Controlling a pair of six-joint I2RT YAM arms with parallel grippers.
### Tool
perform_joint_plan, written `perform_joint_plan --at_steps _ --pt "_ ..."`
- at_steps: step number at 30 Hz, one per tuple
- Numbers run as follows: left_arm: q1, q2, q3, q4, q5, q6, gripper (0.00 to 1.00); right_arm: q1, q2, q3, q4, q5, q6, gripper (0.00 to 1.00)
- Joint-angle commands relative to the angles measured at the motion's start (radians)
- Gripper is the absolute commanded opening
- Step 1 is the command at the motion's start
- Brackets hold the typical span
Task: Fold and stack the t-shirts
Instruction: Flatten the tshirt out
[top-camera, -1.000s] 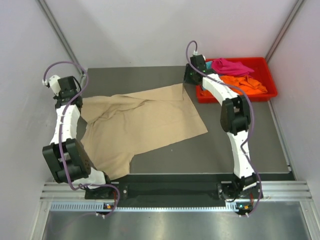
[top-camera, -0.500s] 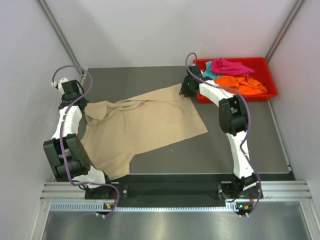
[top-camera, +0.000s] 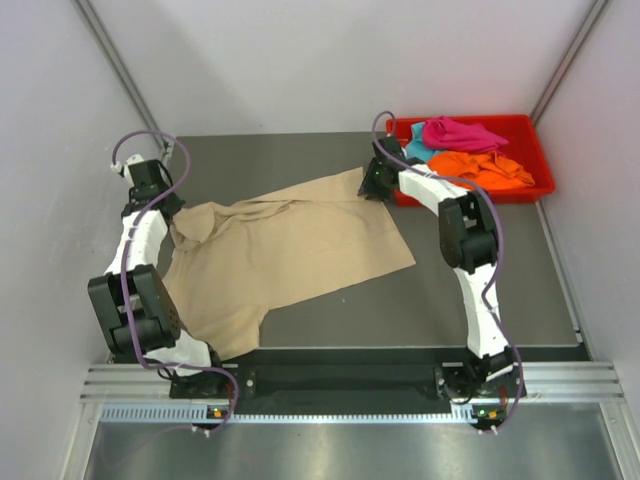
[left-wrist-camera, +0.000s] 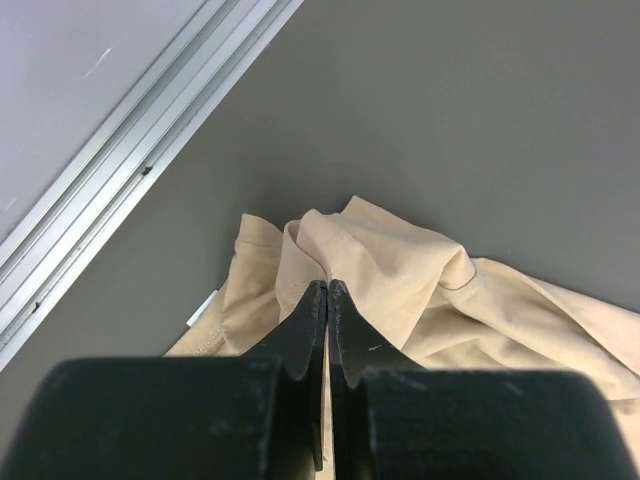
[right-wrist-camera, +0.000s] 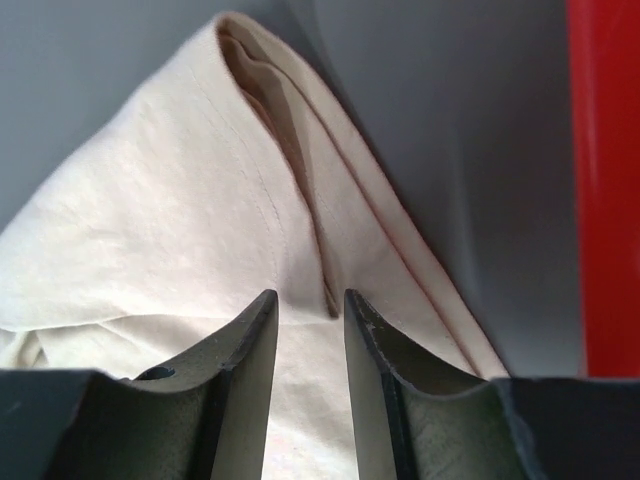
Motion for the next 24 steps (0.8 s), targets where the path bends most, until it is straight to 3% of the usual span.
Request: perform_joint_plan --at_steps 1,18,24 --pt "-0.005 -0.006 0.007 0.044 0.007 0.001 0.00 0.028 -0.081 -0.041 0.002 0.022 0.012 0.34" --pt "-0.002 -0.002 0.011 0.036 0.016 0.007 0.00 0.017 -0.004 0.010 0.059 0.033 0.034 0.32" --pt "-0.004 0.001 0.010 0.039 0.025 0.008 0.00 0.011 0.017 0.037 0.076 0.030 0.023 0.16"
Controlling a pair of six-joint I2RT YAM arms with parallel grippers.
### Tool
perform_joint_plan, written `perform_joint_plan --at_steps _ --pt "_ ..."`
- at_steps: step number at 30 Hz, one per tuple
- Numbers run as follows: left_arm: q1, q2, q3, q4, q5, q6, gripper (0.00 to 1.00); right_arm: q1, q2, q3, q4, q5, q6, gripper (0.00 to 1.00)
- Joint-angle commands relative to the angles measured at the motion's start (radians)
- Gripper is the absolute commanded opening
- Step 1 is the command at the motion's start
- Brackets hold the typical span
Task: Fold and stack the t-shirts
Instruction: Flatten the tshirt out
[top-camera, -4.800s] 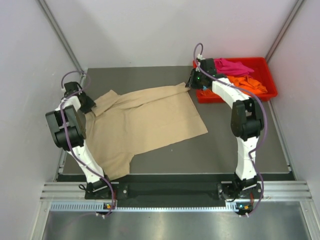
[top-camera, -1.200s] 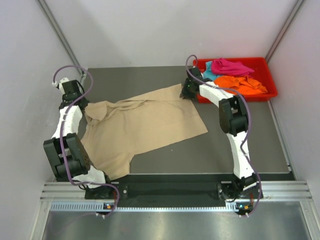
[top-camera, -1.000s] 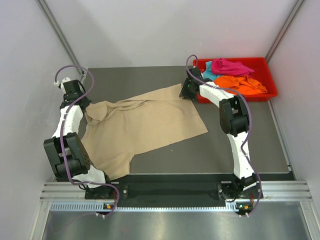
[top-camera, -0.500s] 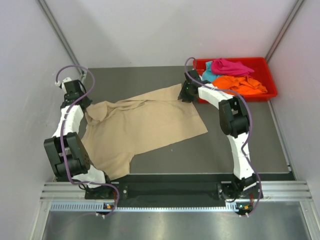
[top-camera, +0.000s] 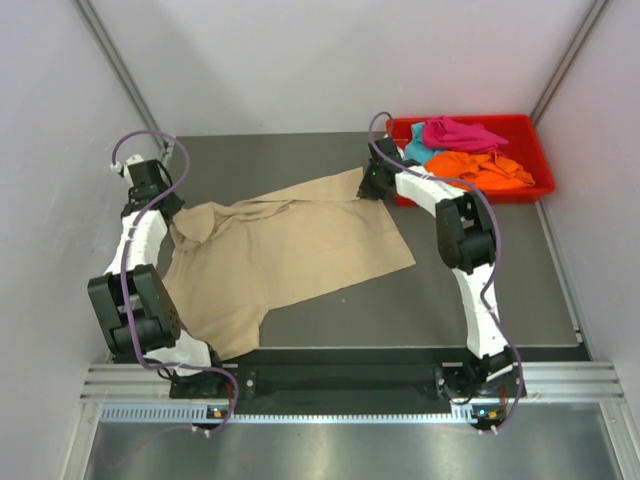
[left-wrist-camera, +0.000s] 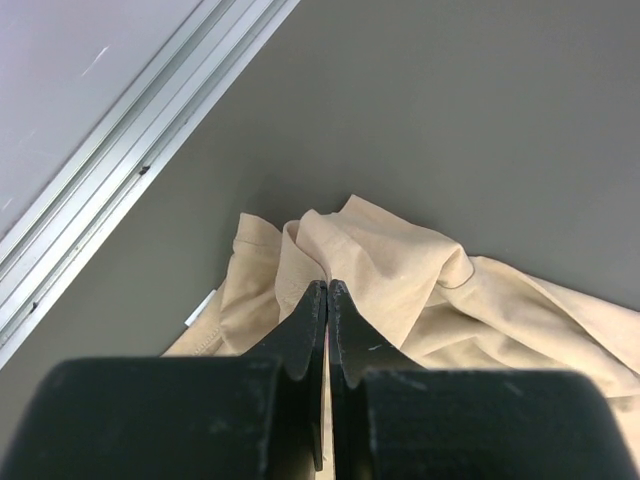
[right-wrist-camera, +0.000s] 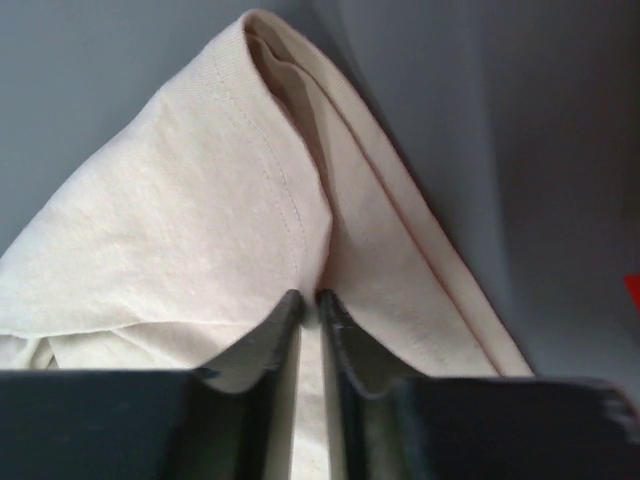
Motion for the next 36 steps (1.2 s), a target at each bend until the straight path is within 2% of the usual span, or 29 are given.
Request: perform_joint_plan --at_steps 1,2,3,7,13,17,28,36 --pt "-0.003 0.001 0.012 0.040 0.018 0.009 0.00 -0.007 0.021 0.056 0.041 0.009 -0.002 0.12" --pt "-0.003 0.003 0.014 0.038 0.020 0.010 0.00 -0.010 0.023 0.066 0.039 0.001 -0.002 0.02" --pt "-0.004 0.001 0.017 0.040 0.023 0.010 0.00 -0.010 0.023 0.071 0.041 -0.002 -0.002 0.00" --pt "-0.003 0.001 0.038 0.055 0.064 0.009 0.00 -0.016 -0.003 0.091 0.073 0.007 -0.028 0.00" --pt "-0.006 0.030 0.086 0.210 0.257 0.053 0.00 -0.033 0.015 0.170 0.225 -0.037 -0.045 0.00" --pt "-0.010 0.091 0.146 0.282 0.302 0.095 0.00 -0.058 0.061 0.282 0.273 -0.068 -0.028 0.00" --pt "-0.010 0.214 0.288 0.500 0.434 0.171 0.00 -0.099 0.161 0.459 0.437 -0.100 0.037 0.00" --pt "-0.010 0.371 0.442 0.595 0.622 0.219 0.00 -0.136 0.218 0.525 0.492 -0.097 0.084 0.00"
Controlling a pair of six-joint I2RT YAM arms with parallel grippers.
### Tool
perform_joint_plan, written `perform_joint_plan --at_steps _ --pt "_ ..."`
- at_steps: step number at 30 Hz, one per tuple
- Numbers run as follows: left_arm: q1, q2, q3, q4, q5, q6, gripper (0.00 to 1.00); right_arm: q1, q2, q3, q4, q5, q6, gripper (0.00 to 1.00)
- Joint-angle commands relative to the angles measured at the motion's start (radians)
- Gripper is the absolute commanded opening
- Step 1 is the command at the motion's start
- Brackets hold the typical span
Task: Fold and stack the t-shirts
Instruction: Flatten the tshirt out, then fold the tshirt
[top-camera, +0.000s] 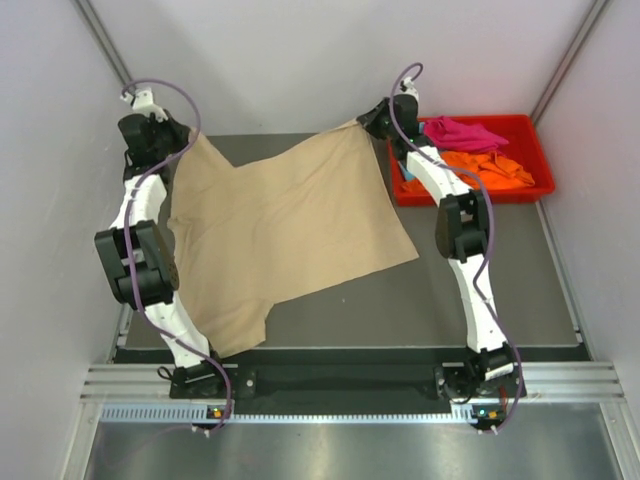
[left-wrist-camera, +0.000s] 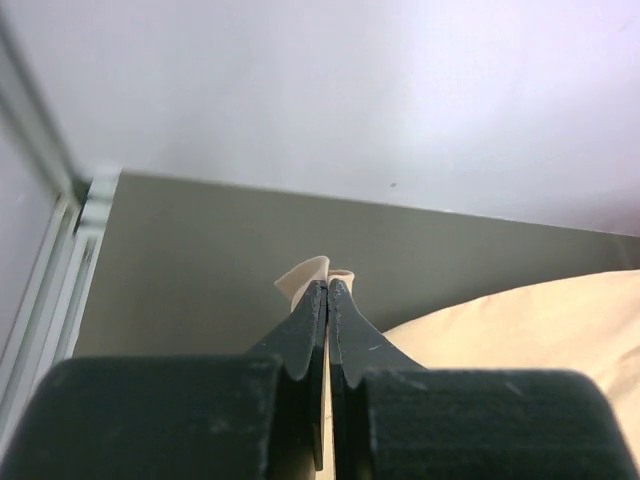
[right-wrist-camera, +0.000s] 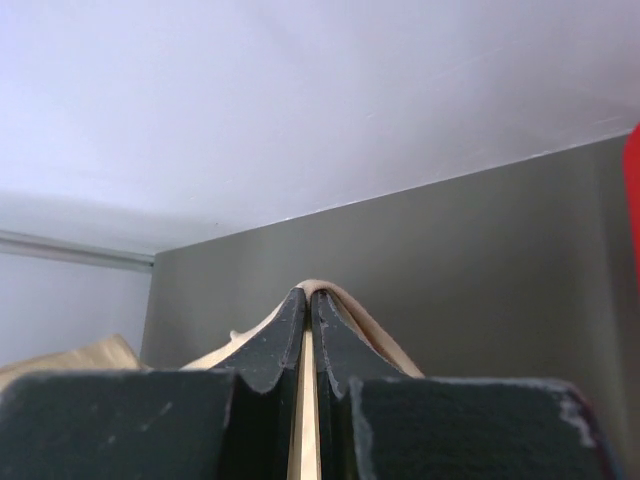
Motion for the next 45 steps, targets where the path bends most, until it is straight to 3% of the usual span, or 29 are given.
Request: perform_joint_plan --at_steps 1,6,15,21,31,40,45 --pt "-0.003 0.070 0.099 0.143 0.136 0.032 0.00 -0.029 0.013 0.063 0.087 0.003 0.024 0.00" --pt "-0.003 0.152 0.188 0.157 0.203 0.024 0.00 -0.038 0.033 0.057 0.073 -0.020 0.016 0.00" --pt "-0.003 0.135 0.168 0.053 0.190 0.101 0.00 -0.052 0.034 0.065 -0.019 -0.060 0.027 0.00" --pt "-0.003 -0.015 0.021 0.011 0.128 0.075 0.00 -0.062 -0.032 -0.006 -0.111 -0.106 0.016 0.00" --pt "-0.005 -0.372 -0.378 -0.069 -0.072 -0.034 0.00 -0.066 -0.155 -0.067 -0.376 -0.177 -0.091 0.00" --pt "-0.001 -0.581 -0.537 -0.230 -0.212 -0.097 0.00 -0.071 -0.253 -0.230 -0.472 -0.201 -0.200 0.00" --pt "-0.003 -0.656 -0.590 -0.328 -0.387 -0.165 0.00 -0.084 -0.266 -0.270 -0.488 -0.203 -0.237 0.00"
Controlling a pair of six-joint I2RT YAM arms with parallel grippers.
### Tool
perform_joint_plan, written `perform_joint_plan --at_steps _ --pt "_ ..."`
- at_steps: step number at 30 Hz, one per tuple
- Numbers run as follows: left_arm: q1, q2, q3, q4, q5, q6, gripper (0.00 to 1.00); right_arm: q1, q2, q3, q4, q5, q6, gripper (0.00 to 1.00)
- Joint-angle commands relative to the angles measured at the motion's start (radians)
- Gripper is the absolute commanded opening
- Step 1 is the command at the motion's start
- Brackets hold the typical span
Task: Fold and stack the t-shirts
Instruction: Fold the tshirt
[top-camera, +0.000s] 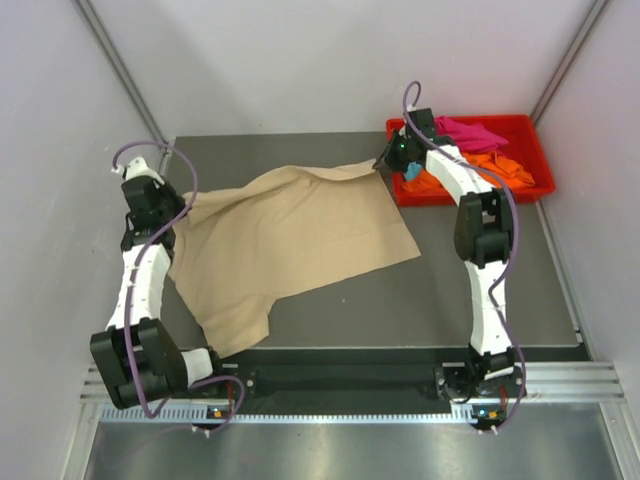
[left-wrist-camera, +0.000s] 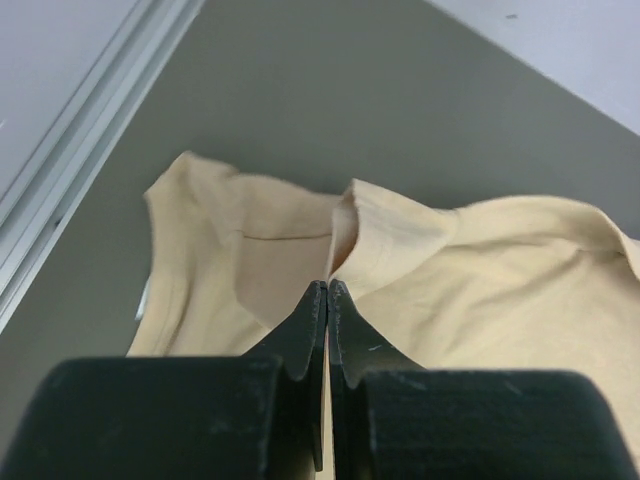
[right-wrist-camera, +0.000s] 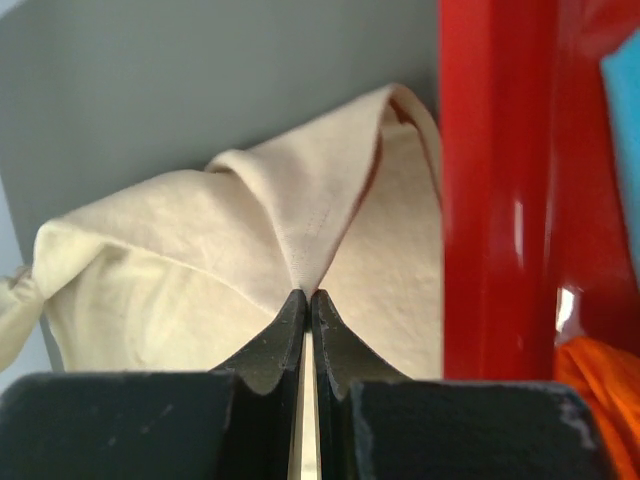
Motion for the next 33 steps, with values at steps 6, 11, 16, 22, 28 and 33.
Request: perform_joint_plan --at_steps 6,11,16,22,28,33 --pt "-0.001 -0.071 -0.040 -0.218 -0.272 -0.177 0.00 -0.043 -0.051 0.000 -0.071 -0.001 -0.108 0.00" --pt "-0.001 -0.084 -0.057 -0.303 -0.344 -0.266 0.00 -0.052 -0.023 0.037 -0.117 -0.012 -0.141 0.00" --pt "-0.001 -0.087 -0.071 -0.385 -0.404 -0.316 0.00 -0.051 -0.020 0.024 -0.128 -0.023 -0.160 0.00" --pt "-0.001 -0.094 -0.066 -0.475 -0.476 -0.368 0.18 -0.051 -0.031 0.023 -0.160 -0.002 -0.204 0.14" --pt "-0.002 -0.113 -0.055 -0.388 -0.510 -0.276 0.63 -0.020 -0.104 -0.038 -0.116 0.038 -0.272 0.54" --pt "0.013 0.057 -0.008 -0.204 -0.401 -0.176 0.61 0.017 -0.126 -0.045 0.009 0.086 -0.299 0.68"
